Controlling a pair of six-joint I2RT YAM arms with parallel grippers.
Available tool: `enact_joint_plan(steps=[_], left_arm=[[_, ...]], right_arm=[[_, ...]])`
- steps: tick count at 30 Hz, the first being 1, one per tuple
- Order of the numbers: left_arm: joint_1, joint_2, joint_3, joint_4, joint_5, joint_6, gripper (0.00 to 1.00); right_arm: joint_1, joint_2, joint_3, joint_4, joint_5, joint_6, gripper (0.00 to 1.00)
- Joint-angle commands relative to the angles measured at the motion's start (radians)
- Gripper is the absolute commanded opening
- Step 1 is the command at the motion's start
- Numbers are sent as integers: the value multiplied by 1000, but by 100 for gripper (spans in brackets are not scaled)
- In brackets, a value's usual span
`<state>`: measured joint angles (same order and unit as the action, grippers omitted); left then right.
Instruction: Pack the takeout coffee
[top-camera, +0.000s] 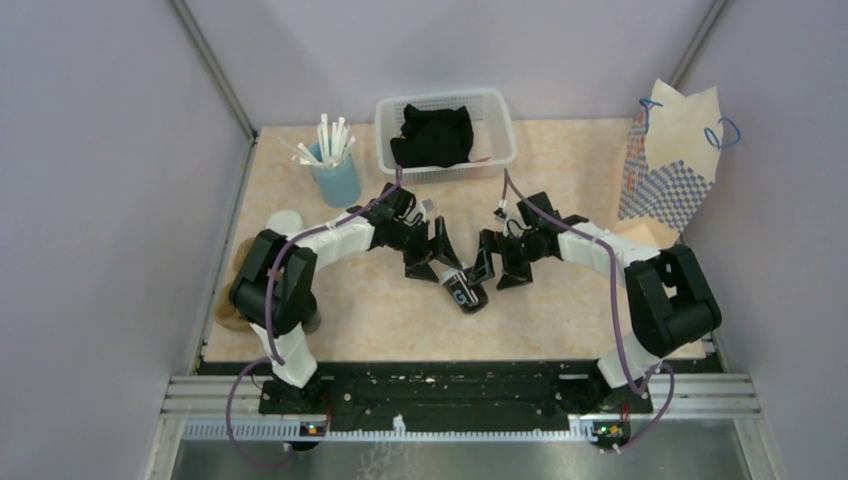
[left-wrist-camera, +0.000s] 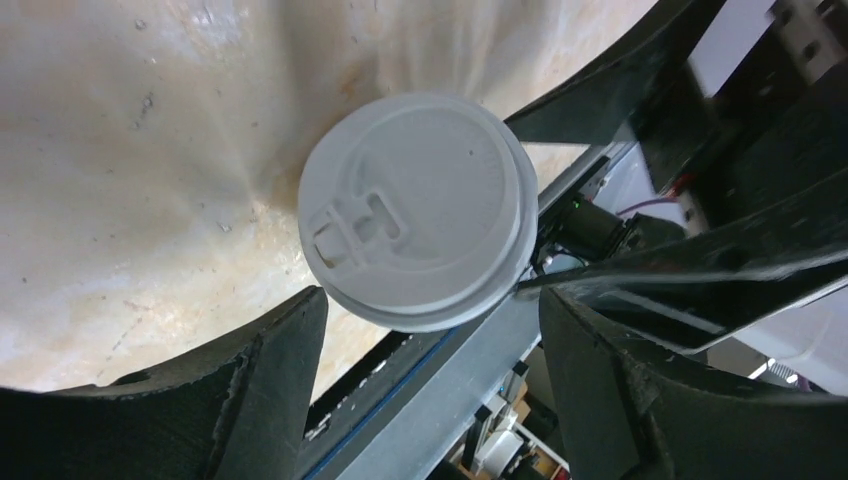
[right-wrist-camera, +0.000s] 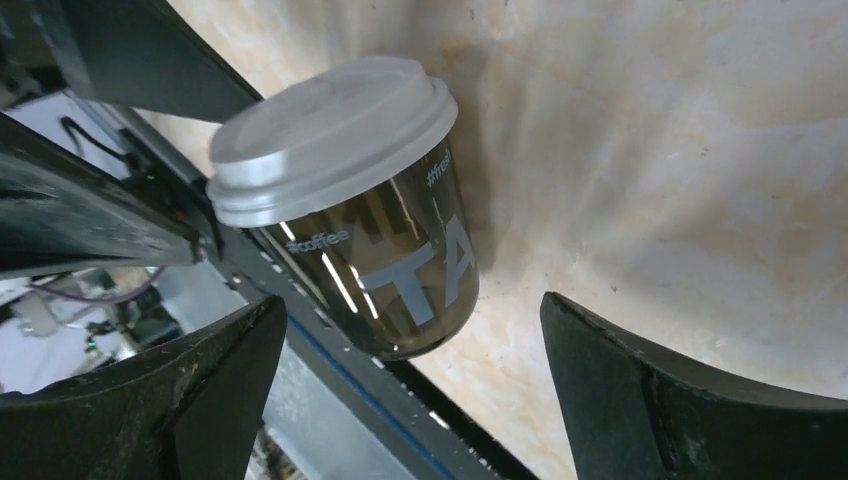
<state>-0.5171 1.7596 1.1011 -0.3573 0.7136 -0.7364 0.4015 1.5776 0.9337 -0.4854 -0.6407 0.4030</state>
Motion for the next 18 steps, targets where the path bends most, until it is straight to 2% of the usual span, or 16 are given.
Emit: enact_joint_plan(steps=[1, 10, 15, 18], left_arm=[[-5, 13, 24, 59, -16, -16, 82], [-13, 18, 20, 43, -36, -14, 78], [-13, 15, 37, -4, -59, 5, 79], [-2, 2, 58, -67, -88, 32, 83]], right_arm=[[86, -41, -54, 181, 89, -12, 96], [183, -122, -144, 306, 347, -12, 92], [266, -166, -194, 390, 428, -60, 89], [282, -191, -232, 458, 432, -103, 89]])
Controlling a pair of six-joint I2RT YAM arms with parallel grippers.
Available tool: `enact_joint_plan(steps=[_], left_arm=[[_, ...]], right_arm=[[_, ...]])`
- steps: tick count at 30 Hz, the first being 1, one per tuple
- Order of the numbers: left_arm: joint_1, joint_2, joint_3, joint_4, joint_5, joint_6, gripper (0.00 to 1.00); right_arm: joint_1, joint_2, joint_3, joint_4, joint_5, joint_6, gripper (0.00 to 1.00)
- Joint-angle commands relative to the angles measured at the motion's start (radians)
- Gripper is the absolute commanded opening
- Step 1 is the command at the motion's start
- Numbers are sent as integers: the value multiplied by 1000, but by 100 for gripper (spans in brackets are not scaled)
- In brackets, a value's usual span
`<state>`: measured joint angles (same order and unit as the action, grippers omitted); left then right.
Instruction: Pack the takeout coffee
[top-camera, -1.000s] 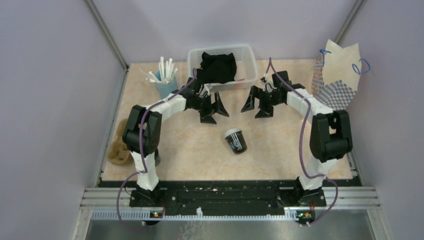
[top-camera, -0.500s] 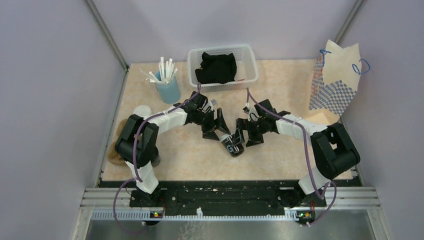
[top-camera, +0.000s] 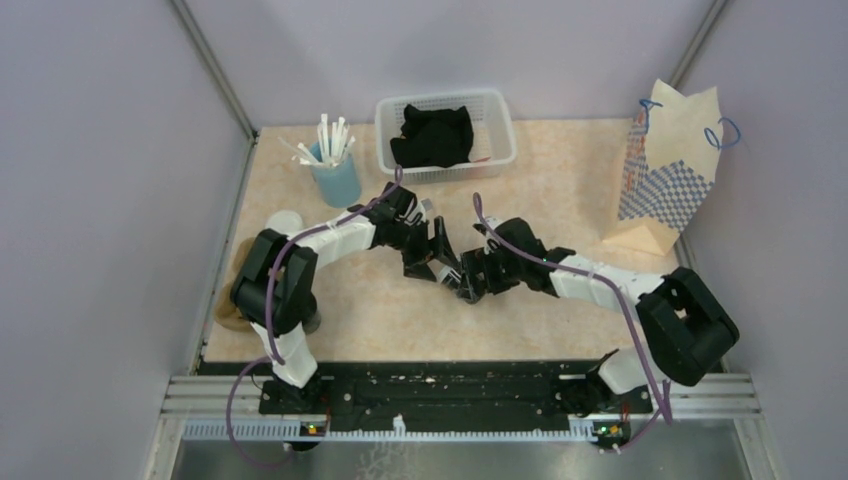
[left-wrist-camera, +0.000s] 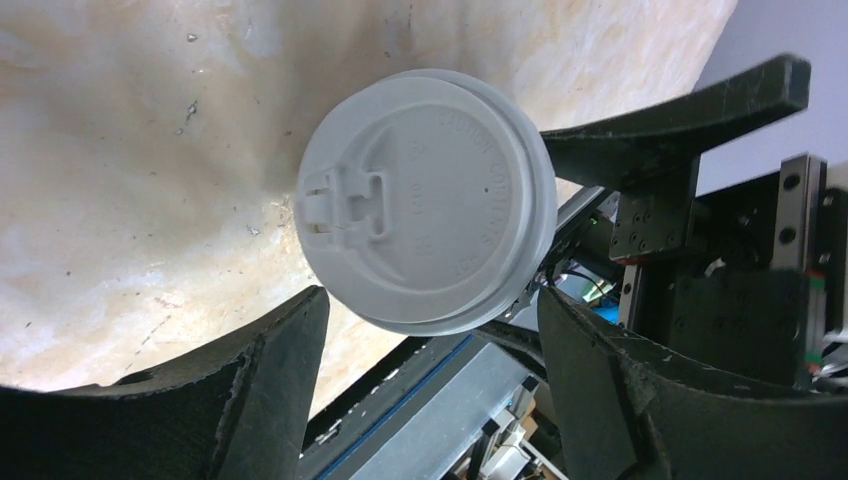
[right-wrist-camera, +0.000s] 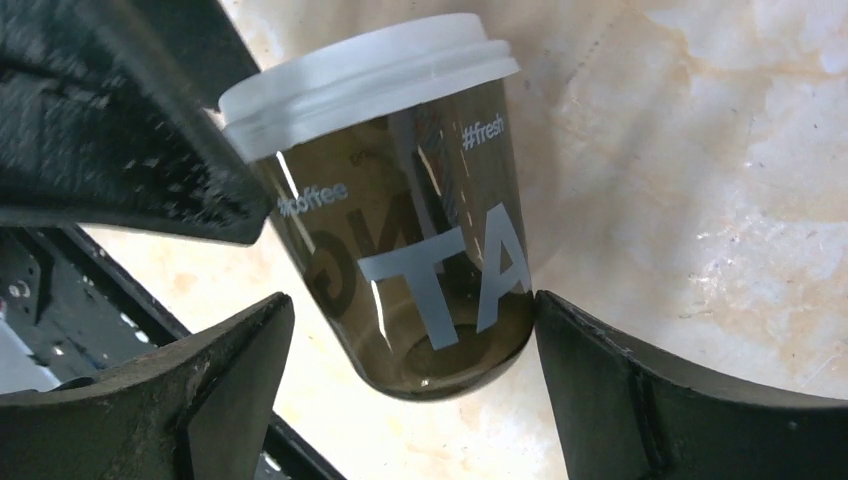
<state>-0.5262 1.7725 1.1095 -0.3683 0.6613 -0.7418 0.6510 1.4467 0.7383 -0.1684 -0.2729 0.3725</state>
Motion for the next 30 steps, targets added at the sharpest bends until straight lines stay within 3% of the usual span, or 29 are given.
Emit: enact_joint_plan(steps=[1, 8, 13, 20, 25, 28, 29, 30], left_arm=[[17, -17, 51, -72, -42, 44, 85], [72, -64, 47, -124, -26, 81, 98], [113, -34, 120, -191, 18, 145, 98], [118, 85, 133, -181, 245, 207, 98], [121, 97, 107, -160, 253, 208, 98], [123, 83, 113, -187, 178, 211, 98], [124, 75, 113, -194, 157, 212, 98], [125, 68, 115, -201, 136, 215, 98]], right_arm=[[34, -67, -51, 159, 61, -87, 88], [41, -90, -138, 345, -26, -212, 79], [42, -73, -172, 424, -32, -259, 77], [41, -48, -217, 505, -89, -305, 71], [42, -43, -251, 571, -108, -313, 66], [42, -26, -218, 508, -96, -332, 71], [43, -19, -203, 479, -83, -342, 75], [44, -12, -189, 449, -74, -351, 85]])
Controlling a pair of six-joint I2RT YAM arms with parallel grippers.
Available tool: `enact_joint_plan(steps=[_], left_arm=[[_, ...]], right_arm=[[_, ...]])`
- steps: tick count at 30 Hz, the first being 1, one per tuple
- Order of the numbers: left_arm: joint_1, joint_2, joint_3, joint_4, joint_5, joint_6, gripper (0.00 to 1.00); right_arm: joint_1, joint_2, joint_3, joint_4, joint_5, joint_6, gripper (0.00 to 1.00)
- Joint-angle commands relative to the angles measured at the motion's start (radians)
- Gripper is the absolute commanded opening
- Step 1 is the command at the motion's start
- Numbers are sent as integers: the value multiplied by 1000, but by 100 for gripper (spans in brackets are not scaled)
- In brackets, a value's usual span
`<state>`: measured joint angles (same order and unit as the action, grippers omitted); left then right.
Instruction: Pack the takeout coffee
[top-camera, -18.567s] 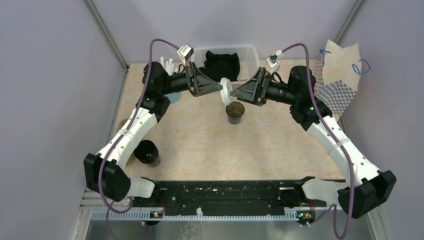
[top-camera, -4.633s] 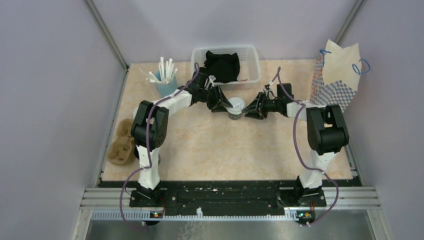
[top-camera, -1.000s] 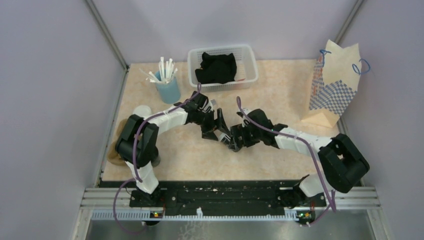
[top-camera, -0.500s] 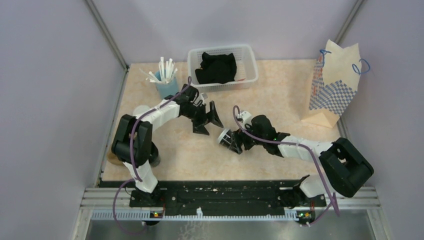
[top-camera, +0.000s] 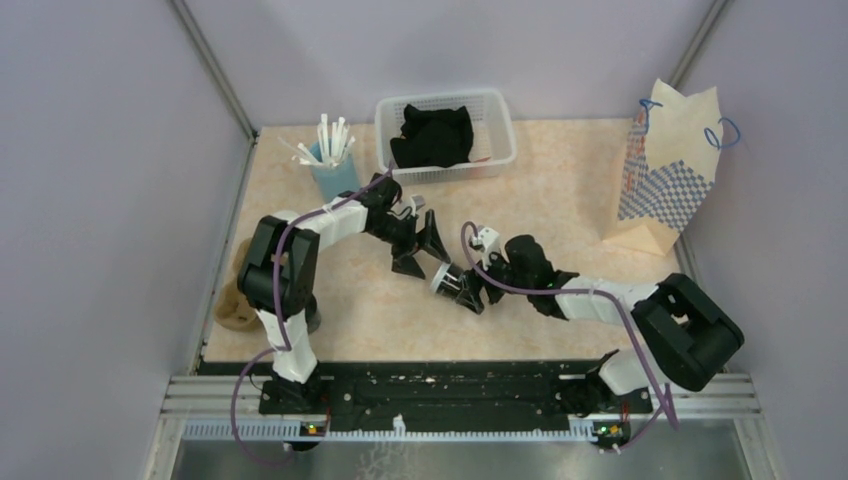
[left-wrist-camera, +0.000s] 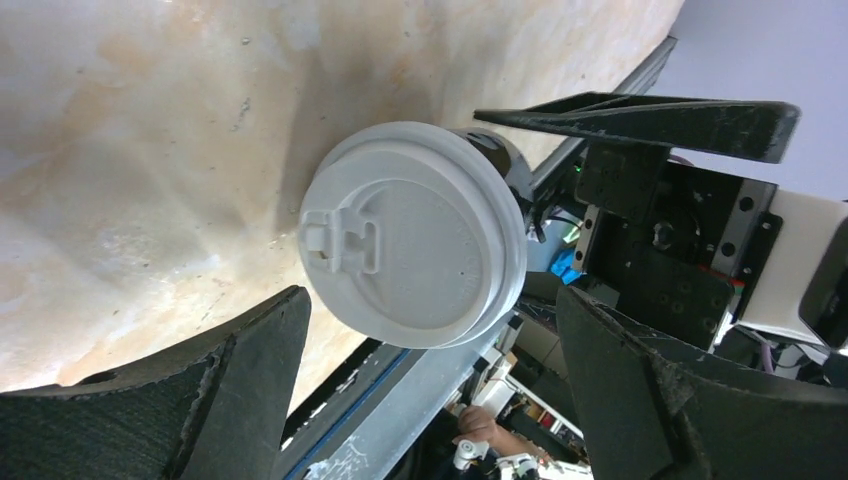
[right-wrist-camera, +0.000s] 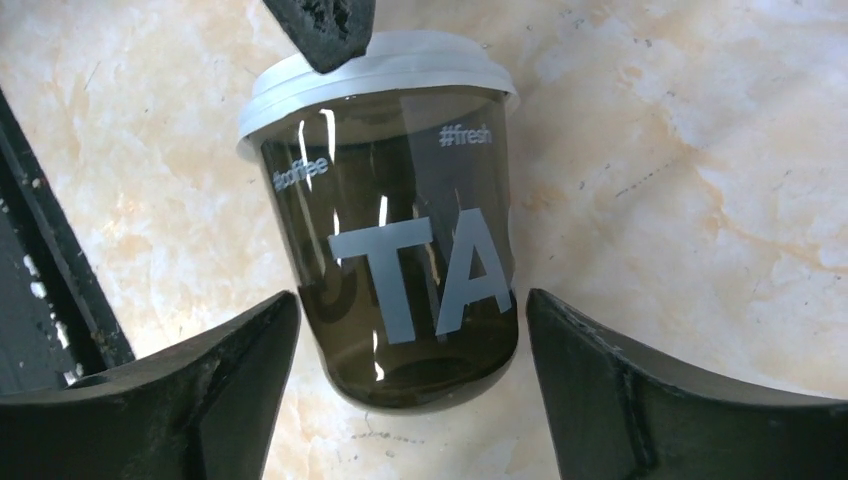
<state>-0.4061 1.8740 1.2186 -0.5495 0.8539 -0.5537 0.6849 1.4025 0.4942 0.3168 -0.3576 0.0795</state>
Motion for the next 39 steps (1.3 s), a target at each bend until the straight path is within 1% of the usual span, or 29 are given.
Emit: enact_joint_plan(steps=[1, 2, 5, 11, 15, 17, 19, 23, 25, 27, 30, 34, 37, 39], left_arm=[[6, -43, 5, -29, -80, 30, 98], [9, -53, 2, -34, -97, 30, 98], [35, -99, -29, -27, -132, 24, 98], [117, -190, -106, -12, -81, 21, 98], [136, -228, -128, -28, -64, 35, 98], [137, -243, -136, -26, -47, 32, 98], [138, -253, -140, -22, -19, 23, 98], [136, -279, -135, -19, 46, 3, 99], [136, -297, -131, -18, 66, -10, 98], [133, -303, -127, -23, 82, -22, 99], [132, -314, -116, -36, 83, -41, 98], [116, -334, -89, -12, 145, -91, 98], [84, -343, -41, -47, 165, -82, 99], [68, -350, -20, -73, 152, -76, 98]], right_arm=[[13, 36, 63, -53, 22, -65, 96], [15, 37, 67, -58, 27, -73, 98], [28, 57, 96, -92, 39, -101, 99], [73, 141, 172, -138, 58, -177, 99], [100, 169, 189, -140, 57, -214, 93], [102, 169, 190, -141, 35, -234, 86], [100, 153, 176, -122, 13, -257, 81], [101, 95, 149, -74, 8, -275, 75], [101, 62, 142, -54, -21, -298, 65], [101, 30, 121, -1, -22, -308, 60], [101, -10, 124, 26, -25, -310, 59], [101, -71, 136, 60, -54, -311, 59], [101, -105, 161, 48, -52, -319, 60], [98, -119, 175, 42, -49, -327, 60]])
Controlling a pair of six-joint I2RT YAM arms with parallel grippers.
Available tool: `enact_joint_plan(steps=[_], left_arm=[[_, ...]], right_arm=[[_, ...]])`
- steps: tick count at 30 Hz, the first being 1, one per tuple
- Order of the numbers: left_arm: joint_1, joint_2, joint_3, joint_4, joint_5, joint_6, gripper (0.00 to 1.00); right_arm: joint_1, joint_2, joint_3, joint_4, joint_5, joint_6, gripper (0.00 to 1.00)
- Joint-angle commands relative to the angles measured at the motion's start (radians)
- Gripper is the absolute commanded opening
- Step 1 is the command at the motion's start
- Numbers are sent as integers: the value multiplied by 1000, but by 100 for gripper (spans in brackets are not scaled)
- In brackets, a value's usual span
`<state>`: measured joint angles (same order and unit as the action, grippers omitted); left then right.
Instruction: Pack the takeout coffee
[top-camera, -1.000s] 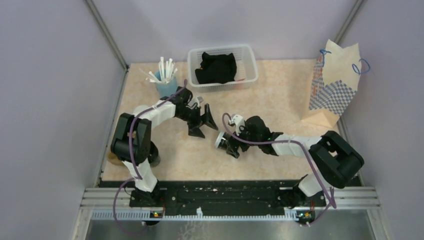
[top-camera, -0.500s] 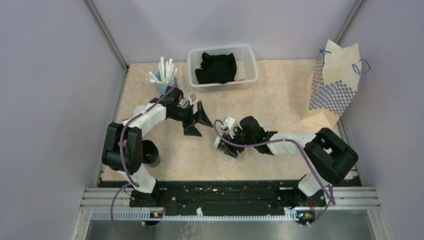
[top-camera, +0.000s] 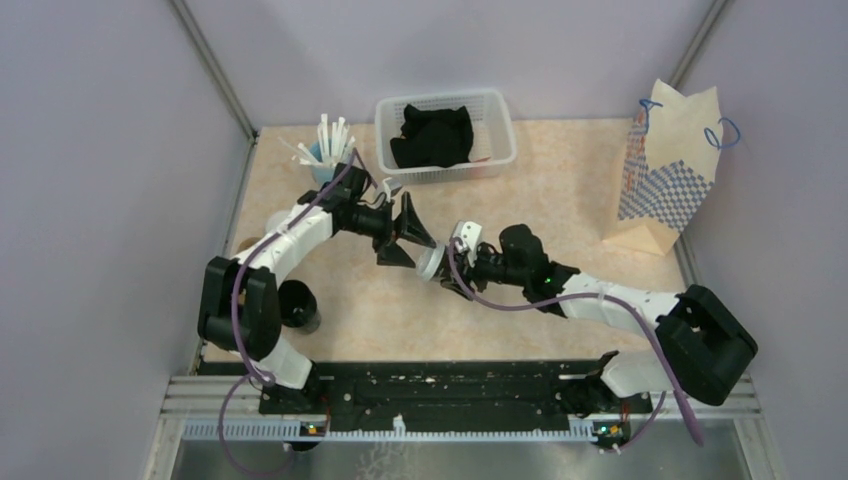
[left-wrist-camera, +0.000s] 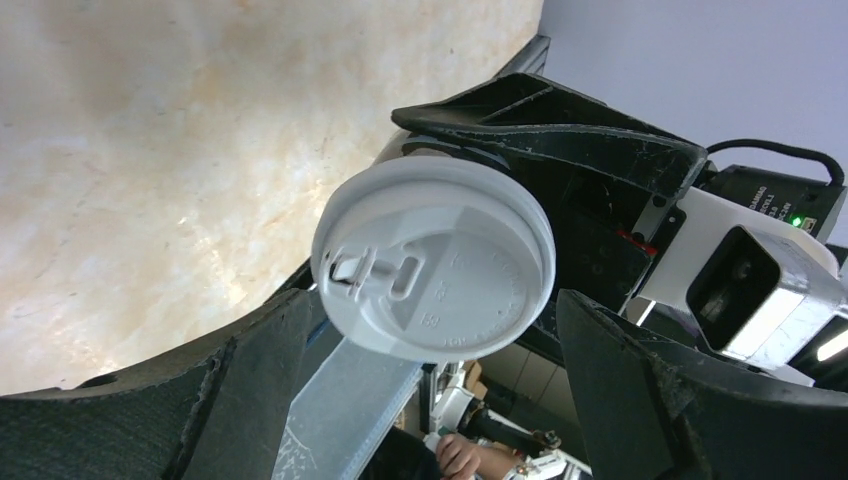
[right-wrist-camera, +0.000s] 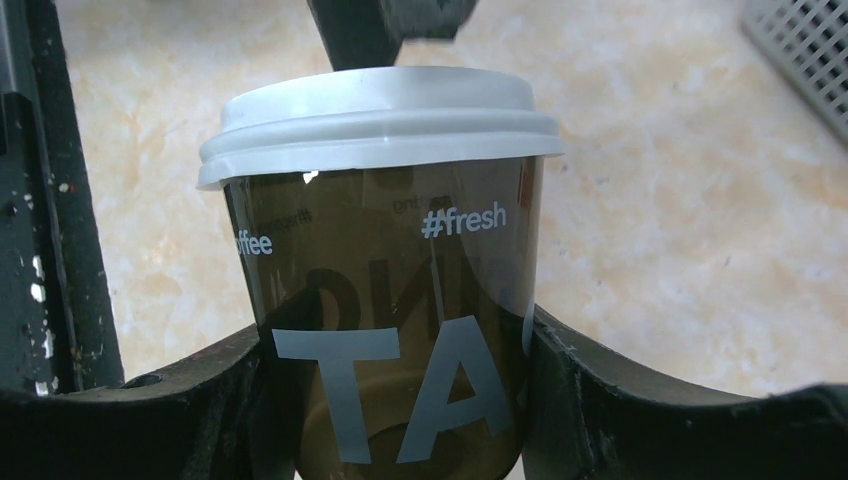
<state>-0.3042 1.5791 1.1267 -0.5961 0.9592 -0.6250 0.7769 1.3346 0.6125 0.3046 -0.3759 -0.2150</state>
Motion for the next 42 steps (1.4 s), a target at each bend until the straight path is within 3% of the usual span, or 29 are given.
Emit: enact_joint_plan(steps=[1, 10, 31, 35, 39, 42], left_arm=[[-39, -60, 79, -45, 33, -2, 98], [-59, -66, 100, -77, 21, 24, 98], [-82, -51, 125, -106, -45, 11, 76], [-83, -51, 146, -117, -81, 13, 74], [-83, -41, 188, -131, -172, 23, 73], [-97, 2, 262, -179, -281, 64, 72]], right_arm=[[6, -54, 60, 55, -29, -36, 60], [3, -54, 66, 57, -38, -47, 62], [2, -57, 52, 69, 2, -49, 74], [1, -59, 41, 84, 49, -25, 83], [2, -83, 7, 105, 117, 8, 98], [-1, -115, -20, 73, 169, 32, 99]])
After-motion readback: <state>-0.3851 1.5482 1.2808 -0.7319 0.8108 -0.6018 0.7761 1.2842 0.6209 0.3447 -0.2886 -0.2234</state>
